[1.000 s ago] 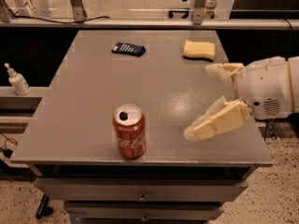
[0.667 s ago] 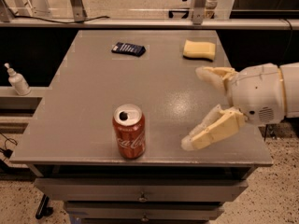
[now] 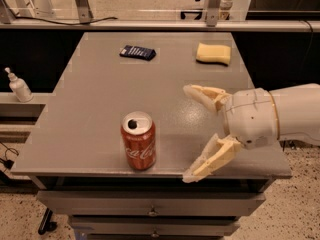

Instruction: Knock coke can over

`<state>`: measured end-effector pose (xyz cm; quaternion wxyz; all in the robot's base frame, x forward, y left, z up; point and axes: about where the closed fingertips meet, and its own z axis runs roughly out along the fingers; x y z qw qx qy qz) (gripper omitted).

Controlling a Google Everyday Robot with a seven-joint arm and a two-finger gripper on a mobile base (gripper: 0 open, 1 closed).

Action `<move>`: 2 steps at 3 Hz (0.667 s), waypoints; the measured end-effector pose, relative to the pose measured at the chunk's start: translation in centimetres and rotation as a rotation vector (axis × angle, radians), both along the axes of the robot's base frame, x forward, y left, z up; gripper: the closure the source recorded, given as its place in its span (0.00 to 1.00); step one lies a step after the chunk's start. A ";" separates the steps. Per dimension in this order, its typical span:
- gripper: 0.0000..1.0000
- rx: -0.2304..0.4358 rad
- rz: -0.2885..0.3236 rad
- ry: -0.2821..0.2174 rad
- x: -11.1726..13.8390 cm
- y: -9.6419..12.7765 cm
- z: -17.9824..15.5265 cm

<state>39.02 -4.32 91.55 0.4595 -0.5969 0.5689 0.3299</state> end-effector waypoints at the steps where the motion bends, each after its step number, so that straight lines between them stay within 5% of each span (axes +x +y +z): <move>1: 0.00 0.030 0.077 -0.003 -0.8 2.2 -1.9; 2: 0.00 0.054 0.109 0.006 -1.1 4.2 -3.5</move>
Offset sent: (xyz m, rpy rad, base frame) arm -0.0107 0.0644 -0.0610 0.0934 0.0244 0.1372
